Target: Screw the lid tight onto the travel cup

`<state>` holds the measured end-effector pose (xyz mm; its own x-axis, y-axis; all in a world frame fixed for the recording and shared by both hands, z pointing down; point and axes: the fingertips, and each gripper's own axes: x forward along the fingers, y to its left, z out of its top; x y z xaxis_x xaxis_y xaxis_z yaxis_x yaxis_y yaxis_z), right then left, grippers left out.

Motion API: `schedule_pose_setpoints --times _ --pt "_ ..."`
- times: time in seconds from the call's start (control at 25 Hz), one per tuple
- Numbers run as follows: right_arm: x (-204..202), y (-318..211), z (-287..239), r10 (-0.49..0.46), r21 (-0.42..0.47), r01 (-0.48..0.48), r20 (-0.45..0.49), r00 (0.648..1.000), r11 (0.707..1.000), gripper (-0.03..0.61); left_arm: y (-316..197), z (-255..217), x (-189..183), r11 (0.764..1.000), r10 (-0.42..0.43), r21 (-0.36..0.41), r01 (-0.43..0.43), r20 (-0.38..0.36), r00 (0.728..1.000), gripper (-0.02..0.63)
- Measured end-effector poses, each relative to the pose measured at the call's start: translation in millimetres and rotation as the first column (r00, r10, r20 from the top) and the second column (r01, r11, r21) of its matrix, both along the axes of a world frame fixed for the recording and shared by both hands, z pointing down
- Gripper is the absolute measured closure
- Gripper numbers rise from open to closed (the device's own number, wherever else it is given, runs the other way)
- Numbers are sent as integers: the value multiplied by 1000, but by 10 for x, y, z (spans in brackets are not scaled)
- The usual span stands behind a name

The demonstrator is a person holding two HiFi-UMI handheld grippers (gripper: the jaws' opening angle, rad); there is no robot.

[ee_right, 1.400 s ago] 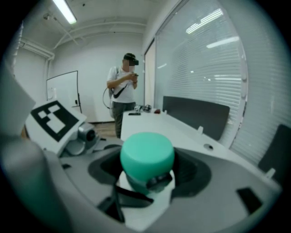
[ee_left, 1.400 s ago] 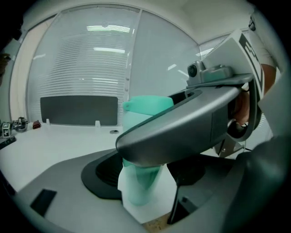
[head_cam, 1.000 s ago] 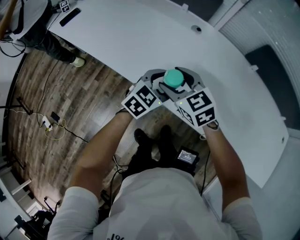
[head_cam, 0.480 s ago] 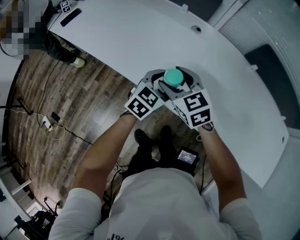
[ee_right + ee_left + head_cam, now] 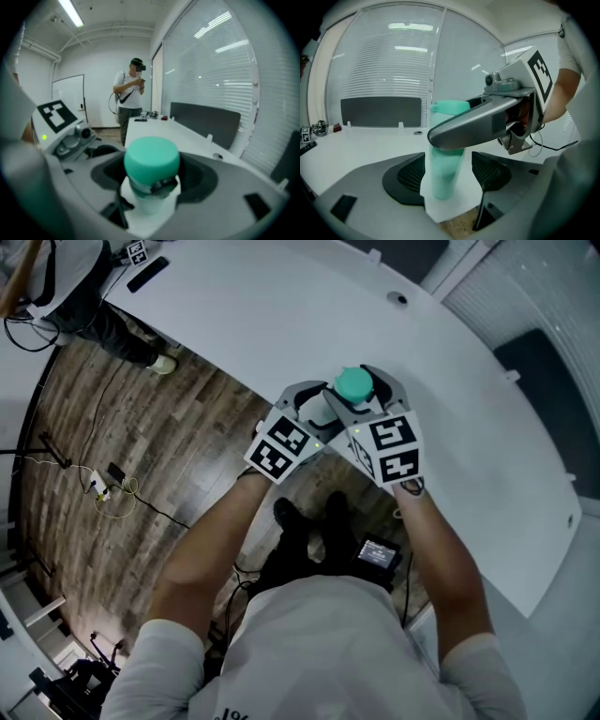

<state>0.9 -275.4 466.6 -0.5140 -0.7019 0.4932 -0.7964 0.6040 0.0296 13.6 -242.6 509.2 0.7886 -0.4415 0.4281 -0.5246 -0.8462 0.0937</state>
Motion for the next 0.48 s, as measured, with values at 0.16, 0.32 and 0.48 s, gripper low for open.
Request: schedule_pose_setpoints --times 0.16,0.32,0.48 --pt "16 20 -2 8 -6 -8 -5 1000 1000 256 22 -46 -13 1000 -7 -5 7 -14 1000 293" --pt "4 13 -14 9 -6 -9 -1 1000 1000 256 32 -73 -37 1000 -7 -9 7 -20 1000 294" --pt "-1 17 -55 -8 8 8 -3 1000 1000 256 25 -118 -72 1000 -13 -2 13 -24 1000 294"
